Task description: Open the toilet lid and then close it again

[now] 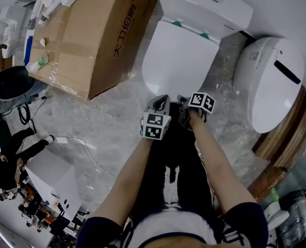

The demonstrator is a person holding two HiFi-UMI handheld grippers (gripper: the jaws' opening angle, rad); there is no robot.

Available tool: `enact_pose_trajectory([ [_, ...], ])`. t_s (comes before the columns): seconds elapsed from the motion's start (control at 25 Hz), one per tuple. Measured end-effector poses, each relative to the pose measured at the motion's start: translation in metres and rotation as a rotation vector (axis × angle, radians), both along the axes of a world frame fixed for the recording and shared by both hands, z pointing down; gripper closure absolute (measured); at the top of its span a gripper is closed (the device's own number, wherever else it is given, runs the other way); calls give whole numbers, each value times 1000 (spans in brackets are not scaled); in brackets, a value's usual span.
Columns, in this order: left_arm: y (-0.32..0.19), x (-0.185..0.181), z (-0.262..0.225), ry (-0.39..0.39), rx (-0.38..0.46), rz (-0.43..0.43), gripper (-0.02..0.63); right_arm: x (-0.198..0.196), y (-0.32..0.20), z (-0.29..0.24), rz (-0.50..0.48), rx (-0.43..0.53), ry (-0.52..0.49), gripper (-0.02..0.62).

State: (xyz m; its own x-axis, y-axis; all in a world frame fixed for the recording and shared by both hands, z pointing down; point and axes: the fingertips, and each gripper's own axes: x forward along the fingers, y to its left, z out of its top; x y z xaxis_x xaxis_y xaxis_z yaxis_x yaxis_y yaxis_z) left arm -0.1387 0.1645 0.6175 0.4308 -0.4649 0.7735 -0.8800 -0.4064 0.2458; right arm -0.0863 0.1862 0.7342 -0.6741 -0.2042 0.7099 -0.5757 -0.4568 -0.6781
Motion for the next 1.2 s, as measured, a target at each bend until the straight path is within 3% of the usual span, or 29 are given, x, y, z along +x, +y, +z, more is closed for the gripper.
enact_pose_trajectory([
  [0.2, -7, 2, -31, 76, -2, -25, 601, -17, -21, -85, -68, 337, -72, 588],
  [0.32, -11, 2, -45, 86, 12, -15, 601, -24, -33, -130, -155, 567, -36, 588],
  [0.44, -11, 4, -58, 93, 29, 2, 601, -29, -35, -162, -216, 697, 3, 588],
  [1.2, -12, 3, -126, 148, 87, 19, 601, -21, -40, -241, -334, 799, 76, 588],
])
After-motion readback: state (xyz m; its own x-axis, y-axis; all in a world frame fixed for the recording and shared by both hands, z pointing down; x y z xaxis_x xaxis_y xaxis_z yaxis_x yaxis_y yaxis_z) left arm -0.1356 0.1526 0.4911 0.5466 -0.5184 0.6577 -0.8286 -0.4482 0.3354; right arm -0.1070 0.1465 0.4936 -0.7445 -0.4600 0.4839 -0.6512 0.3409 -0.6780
